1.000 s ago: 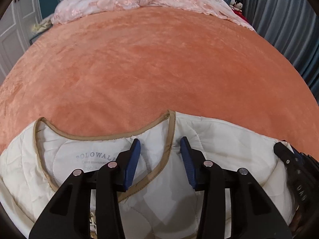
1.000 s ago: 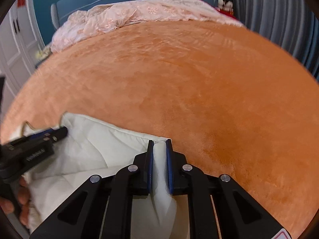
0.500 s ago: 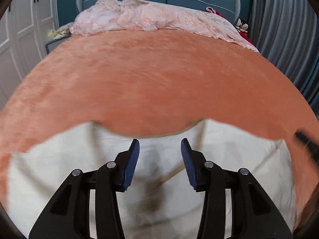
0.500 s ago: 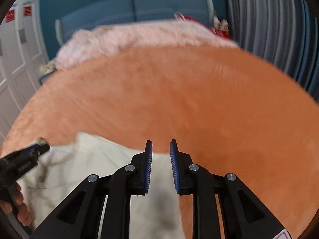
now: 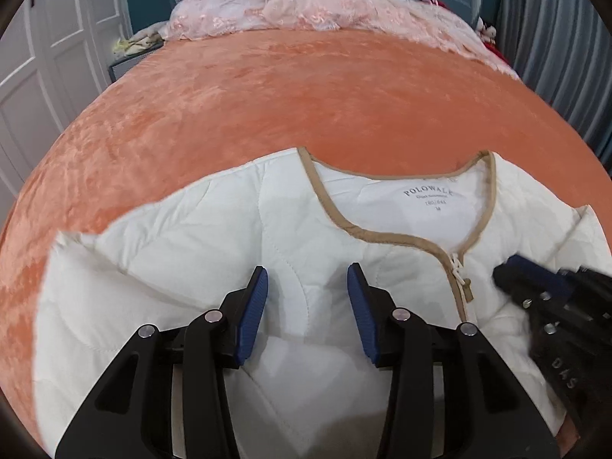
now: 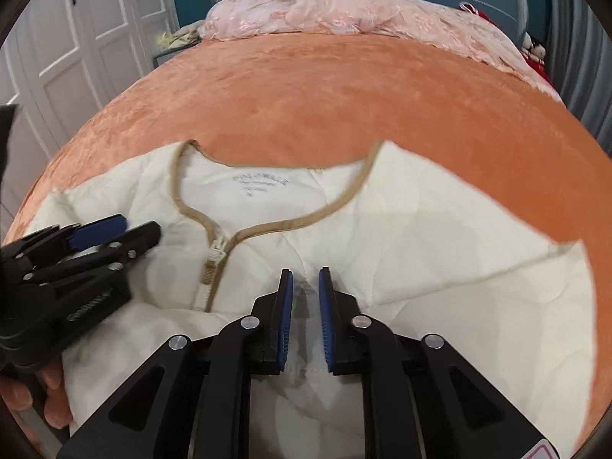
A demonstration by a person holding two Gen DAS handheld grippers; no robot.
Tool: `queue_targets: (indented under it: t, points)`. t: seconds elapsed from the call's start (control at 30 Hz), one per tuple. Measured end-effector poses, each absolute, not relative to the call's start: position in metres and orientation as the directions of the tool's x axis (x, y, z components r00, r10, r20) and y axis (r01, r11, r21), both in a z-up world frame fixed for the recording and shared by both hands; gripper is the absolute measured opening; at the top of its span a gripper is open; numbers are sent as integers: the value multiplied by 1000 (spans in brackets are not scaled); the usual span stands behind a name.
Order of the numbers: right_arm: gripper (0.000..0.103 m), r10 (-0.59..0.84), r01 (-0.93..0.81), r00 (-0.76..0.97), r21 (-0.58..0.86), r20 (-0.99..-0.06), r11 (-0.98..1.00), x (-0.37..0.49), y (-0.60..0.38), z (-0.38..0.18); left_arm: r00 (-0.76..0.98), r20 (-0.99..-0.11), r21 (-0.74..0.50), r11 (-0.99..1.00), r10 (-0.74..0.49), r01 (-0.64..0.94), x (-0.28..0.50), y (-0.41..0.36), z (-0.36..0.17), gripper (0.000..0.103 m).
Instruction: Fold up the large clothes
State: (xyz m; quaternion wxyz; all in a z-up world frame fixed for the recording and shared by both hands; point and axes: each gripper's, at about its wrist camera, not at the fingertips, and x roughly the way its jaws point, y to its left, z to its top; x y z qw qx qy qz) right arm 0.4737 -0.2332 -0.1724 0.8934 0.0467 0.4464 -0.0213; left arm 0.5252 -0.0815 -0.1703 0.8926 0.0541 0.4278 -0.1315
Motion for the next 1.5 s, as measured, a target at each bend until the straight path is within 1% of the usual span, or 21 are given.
queue_targets:
  t: [0.13, 0.23, 0.33, 0.77, 0.9, 1.03, 1.1, 1.13, 1.17, 1.2, 1.23, 1.27, 1.3, 1.33, 1.37, 1.4, 1.47, 1.5]
  points:
    - [6, 22, 113, 621, 117, -783, 987, 475, -246, -179, 635, -752, 2, 963, -176, 269, 521, -85, -175, 43]
    - [6, 0, 119, 636, 98, -772, 988, 476, -241, -184, 648, -742, 12, 964, -170, 266, 522, -86, -178, 43]
    - [6, -13, 124, 647, 88, -762, 988, 476, -238, -187, 657, -732, -3, 965, -181, 262, 522, -83, -181, 43]
    - [6, -5, 133, 682, 118, -731, 984, 474, -244, -188, 695, -699, 14, 968, -171, 252, 521, -84, -186, 43]
    - [5, -23, 145, 698, 110, -716, 983, 474, -242, -188, 706, -689, 19, 970, -164, 244, 522, -84, -188, 44]
    - [4, -29, 161, 704, 120, -710, 980, 473, -245, -186, 707, -691, 25, 971, -154, 236, 523, -84, -187, 45]
    - [4, -39, 185, 705, 131, -708, 974, 469, -250, -180, 697, -705, 41, 973, -132, 226, 523, -85, -182, 46]
    - [6, -81, 237, 704, 126, -705, 963, 460, -257, -170, 695, -713, 63, 978, -97, 201, 520, -83, -176, 54]
    - [12, -111, 282, 701, 131, -705, 950, 448, -266, -158, 691, -720, 76, 983, -62, 168, 515, -77, -168, 61]
    - [17, -115, 304, 704, 150, -701, 941, 436, -271, -148, 686, -724, 46, 988, -71, 150, 504, -64, -156, 65]
    - [19, -102, 306, 720, 182, -686, 934, 414, -278, -133, 688, -718, 7, 988, -101, 152, 493, -53, -147, 68]
    - [19, -85, 290, 740, 202, -668, 935, 382, -285, -116, 696, -708, -21, 989, -117, 145, 473, -35, -134, 72]
    - [19, -79, 280, 746, 204, -661, 938, 360, -289, -106, 700, -705, -27, 990, -117, 138, 452, -16, -124, 82]
    - [20, -70, 266, 754, 206, -653, 942, 327, -294, -95, 697, -706, -37, 990, -122, 135, 437, -1, -119, 88]
    - [27, -60, 249, 761, 205, -646, 947, 292, -299, -87, 682, -718, -59, 989, -136, 135, 415, 20, -114, 89]
    - [31, -61, 243, 759, 195, -649, 950, 265, -303, -83, 659, -737, -82, 987, -151, 134, 393, 42, -113, 89]
    - [43, -67, 235, 744, 167, -664, 957, 199, -310, -78, 605, -779, -117, 987, -162, 113, 356, 77, -118, 89]
    - [47, -69, 232, 739, 157, -670, 960, 178, -310, -78, 573, -798, -156, 982, -186, 102, 333, 97, -122, 89]
